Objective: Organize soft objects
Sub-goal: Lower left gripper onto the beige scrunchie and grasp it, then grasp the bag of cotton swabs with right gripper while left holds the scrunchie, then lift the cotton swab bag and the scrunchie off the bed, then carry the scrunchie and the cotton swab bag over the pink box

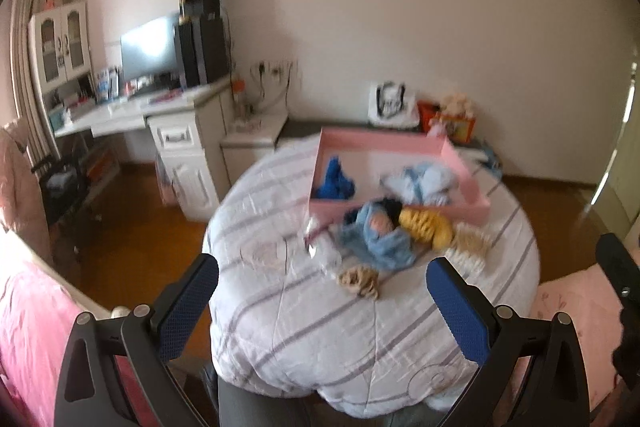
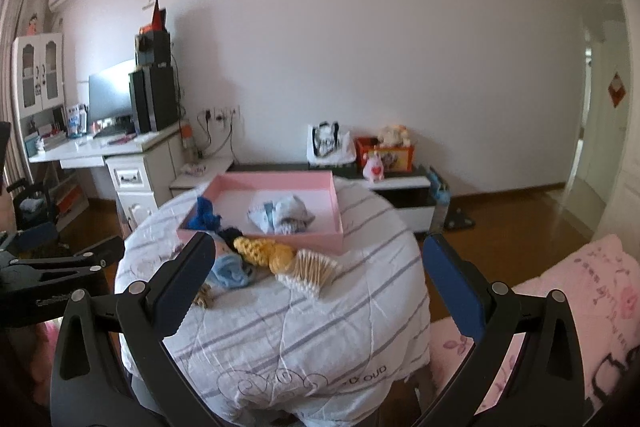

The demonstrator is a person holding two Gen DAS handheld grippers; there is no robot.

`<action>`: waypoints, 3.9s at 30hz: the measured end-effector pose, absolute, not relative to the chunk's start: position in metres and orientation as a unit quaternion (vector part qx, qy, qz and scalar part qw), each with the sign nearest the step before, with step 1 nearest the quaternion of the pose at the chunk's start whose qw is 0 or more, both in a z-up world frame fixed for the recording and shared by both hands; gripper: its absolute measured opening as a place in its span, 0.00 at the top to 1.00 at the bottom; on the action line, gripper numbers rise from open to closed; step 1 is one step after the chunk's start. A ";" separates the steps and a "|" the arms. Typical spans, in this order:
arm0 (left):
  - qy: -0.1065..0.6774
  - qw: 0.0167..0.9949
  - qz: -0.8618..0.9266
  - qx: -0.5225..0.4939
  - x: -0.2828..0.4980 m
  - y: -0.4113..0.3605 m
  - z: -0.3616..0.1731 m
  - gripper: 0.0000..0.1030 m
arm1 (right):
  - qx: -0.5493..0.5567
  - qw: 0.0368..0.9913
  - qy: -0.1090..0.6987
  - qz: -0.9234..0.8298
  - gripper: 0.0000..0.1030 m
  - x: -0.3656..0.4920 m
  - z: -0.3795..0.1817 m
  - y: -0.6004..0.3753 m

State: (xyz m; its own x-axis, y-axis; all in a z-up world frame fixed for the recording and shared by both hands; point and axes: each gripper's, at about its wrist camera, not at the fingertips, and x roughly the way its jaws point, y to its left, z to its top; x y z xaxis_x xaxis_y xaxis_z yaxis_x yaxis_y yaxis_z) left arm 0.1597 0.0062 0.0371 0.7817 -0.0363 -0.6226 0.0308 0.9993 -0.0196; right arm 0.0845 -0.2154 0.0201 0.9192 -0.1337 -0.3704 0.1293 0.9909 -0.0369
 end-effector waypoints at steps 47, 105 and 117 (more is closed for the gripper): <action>0.508 0.859 -0.068 0.014 0.359 -0.033 -0.121 0.69 | 0.040 0.901 0.428 -0.061 0.00 0.259 -0.114 -0.252; 0.354 0.933 -0.057 0.029 0.204 -0.022 0.015 0.69 | 0.037 0.966 0.256 -0.016 0.48 0.121 0.006 -0.213; 0.294 0.954 -0.049 0.026 0.132 -0.011 0.057 0.69 | 0.025 0.981 0.192 -0.003 0.48 0.070 0.036 -0.200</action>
State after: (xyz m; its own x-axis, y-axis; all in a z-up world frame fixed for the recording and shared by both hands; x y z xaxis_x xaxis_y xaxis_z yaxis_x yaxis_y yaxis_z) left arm 0.1325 -0.0107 0.0572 0.8218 -0.0789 -0.5642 0.1096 0.9938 0.0206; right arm 0.0702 -0.2000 0.0364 0.9266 0.0037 -0.3762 0.0156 0.9987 0.0481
